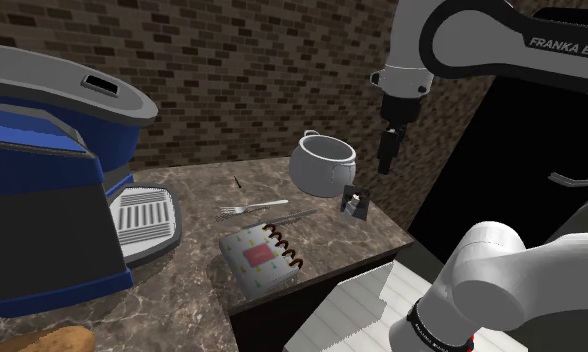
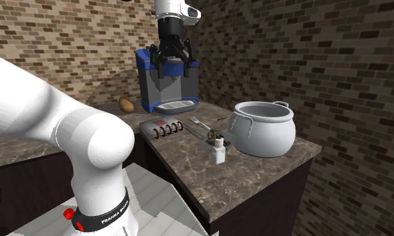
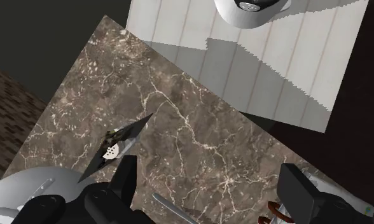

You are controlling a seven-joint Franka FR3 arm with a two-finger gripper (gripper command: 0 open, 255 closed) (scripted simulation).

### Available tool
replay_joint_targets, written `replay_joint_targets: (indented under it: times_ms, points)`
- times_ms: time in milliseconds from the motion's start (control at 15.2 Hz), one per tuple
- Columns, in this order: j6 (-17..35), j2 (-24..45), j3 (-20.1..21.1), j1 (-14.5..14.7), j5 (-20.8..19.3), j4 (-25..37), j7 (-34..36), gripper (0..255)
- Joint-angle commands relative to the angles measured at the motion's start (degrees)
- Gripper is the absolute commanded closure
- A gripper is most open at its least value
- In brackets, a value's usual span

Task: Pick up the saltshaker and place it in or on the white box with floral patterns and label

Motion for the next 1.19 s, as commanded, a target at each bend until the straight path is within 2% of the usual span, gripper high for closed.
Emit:
replay_joint_targets:
  times_ms: [0, 330, 660, 924, 1122]
  points:
    - [0.0, 0.0, 0.0, 0.0, 0.0, 0.0, 0.0, 0]
    - [6.91, 4.56, -8.89, -0.8, -0.98, -2.56, -8.29, 0]
    - [13.7, 12.22, -17.51, -0.91, -0.47, -2.89, -17.13, 0]
    - [18.66, 20.47, -24.13, -0.2, 1.79, -1.53, -25.05, 0]
    - [21.77, 27.88, -28.8, 0.76, 5.04, 0.45, -31.79, 0]
